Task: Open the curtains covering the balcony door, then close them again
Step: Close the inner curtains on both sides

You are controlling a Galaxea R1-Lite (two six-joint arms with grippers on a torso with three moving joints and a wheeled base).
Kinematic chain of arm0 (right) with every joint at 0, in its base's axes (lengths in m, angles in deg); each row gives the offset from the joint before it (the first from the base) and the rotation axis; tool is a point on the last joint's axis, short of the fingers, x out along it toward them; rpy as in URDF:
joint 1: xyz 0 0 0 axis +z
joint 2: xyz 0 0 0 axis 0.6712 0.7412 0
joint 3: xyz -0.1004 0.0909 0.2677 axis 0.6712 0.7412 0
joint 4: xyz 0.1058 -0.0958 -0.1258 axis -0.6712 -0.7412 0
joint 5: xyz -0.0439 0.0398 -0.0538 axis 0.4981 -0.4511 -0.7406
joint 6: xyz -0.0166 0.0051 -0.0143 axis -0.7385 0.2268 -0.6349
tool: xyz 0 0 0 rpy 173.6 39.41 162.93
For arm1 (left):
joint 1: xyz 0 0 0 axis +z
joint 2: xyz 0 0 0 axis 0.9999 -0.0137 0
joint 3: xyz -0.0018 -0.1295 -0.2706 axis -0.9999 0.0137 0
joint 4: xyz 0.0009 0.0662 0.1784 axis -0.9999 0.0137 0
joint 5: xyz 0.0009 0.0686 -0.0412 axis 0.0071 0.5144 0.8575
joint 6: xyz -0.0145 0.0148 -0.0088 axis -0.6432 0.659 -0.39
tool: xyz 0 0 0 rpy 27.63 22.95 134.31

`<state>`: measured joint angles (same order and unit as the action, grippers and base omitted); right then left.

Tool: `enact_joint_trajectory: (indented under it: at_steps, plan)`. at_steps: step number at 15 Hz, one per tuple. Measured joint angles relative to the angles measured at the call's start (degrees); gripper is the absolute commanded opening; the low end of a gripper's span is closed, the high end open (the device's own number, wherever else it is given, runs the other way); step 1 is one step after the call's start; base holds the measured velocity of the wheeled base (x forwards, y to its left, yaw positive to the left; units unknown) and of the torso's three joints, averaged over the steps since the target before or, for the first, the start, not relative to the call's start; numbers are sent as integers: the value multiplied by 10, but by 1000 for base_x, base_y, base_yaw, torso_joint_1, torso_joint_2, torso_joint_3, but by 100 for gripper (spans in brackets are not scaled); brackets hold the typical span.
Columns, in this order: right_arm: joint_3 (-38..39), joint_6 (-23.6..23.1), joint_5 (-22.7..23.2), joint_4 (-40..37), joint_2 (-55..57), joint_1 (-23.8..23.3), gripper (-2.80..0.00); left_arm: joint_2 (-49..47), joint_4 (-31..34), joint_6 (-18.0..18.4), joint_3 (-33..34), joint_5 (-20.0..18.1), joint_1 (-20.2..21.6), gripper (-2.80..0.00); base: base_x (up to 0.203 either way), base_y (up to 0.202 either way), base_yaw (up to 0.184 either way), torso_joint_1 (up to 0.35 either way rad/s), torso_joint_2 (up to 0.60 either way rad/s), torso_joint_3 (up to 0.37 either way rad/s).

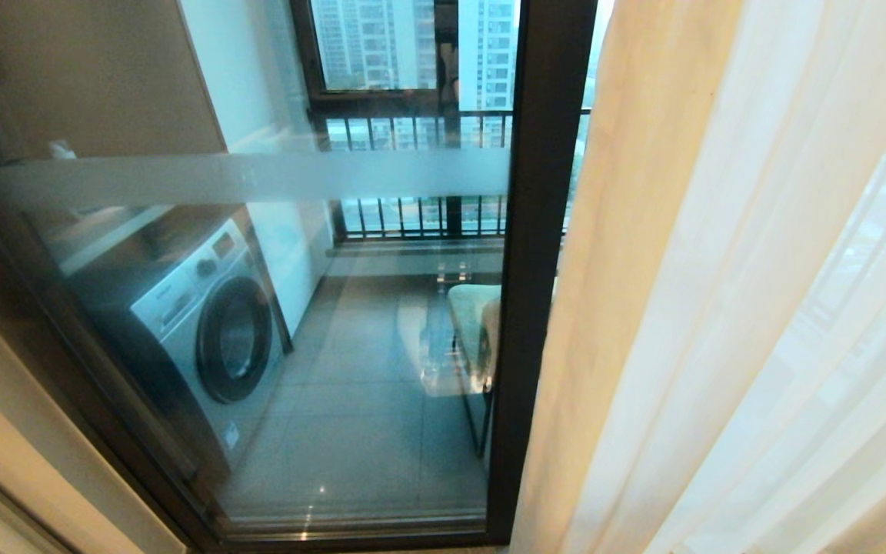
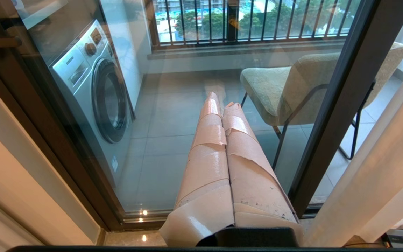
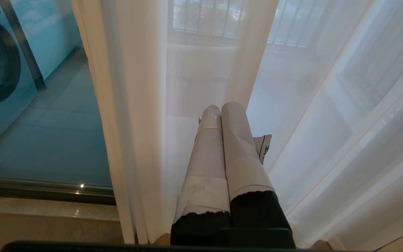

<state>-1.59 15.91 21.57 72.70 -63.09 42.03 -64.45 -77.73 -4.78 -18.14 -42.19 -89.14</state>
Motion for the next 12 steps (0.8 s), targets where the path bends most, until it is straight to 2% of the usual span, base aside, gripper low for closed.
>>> enact_joint_trajectory:
  at_steps: [12]
  plan:
    - [0, 3, 0, 0, -1, 0, -280, 0, 0, 0, 0, 0, 0, -280, 0, 0, 0, 0, 0, 0]
